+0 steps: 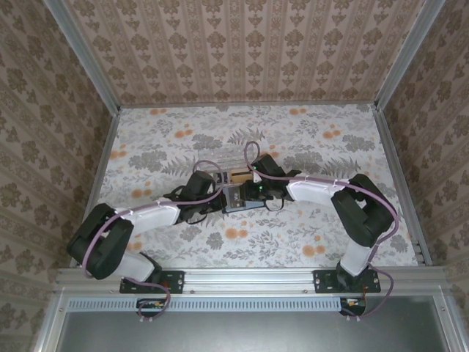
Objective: Take the credit cards out of the card holder
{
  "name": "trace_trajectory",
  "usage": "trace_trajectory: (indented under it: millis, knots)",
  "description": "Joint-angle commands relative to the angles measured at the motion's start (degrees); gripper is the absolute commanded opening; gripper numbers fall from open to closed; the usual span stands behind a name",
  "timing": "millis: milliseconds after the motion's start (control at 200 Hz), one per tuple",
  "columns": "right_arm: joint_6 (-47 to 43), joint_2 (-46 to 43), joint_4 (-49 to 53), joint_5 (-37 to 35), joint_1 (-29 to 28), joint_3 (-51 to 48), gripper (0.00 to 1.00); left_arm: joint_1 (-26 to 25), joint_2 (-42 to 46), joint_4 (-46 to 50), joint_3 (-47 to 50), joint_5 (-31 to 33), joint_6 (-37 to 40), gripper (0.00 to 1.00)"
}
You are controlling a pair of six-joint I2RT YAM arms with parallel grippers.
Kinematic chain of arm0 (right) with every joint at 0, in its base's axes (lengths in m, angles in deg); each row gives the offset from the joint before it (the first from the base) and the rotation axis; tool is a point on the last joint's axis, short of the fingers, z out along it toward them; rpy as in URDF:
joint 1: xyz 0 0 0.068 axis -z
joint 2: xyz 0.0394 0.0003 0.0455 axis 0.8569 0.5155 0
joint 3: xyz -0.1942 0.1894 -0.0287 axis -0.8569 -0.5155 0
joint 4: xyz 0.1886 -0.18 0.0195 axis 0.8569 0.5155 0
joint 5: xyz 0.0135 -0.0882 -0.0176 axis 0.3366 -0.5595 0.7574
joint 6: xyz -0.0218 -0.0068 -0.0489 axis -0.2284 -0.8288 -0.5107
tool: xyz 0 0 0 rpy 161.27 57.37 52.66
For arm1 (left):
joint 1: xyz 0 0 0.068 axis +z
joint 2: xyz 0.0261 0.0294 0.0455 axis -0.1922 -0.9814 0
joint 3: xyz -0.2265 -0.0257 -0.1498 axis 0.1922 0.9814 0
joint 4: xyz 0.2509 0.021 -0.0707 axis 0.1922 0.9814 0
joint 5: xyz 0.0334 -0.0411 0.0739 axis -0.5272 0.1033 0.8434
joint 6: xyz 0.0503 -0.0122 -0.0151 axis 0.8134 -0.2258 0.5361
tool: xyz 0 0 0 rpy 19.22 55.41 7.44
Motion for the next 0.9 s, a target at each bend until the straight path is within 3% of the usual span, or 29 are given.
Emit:
trace_trajectory:
  millis: [0, 550, 895]
  knots:
    - [1.65, 1.53, -2.74, 2.63, 0.97, -0.81, 0.31, 0.16, -2.12, -1.12, -2.33, -1.07, 1.88, 0.0]
    - [4.32, 6.26, -7.72, 8.31, 2.3, -1.07, 0.29, 0.11, -7.62, -3.01, -0.26, -0.99, -0.08, 0.0]
    - [5.76, 7.09, -9.33, 9.09, 3.0, -2.38, 0.13, 0.02, -7.54, -2.45, -0.15, -0.9, -0.23, 0.0]
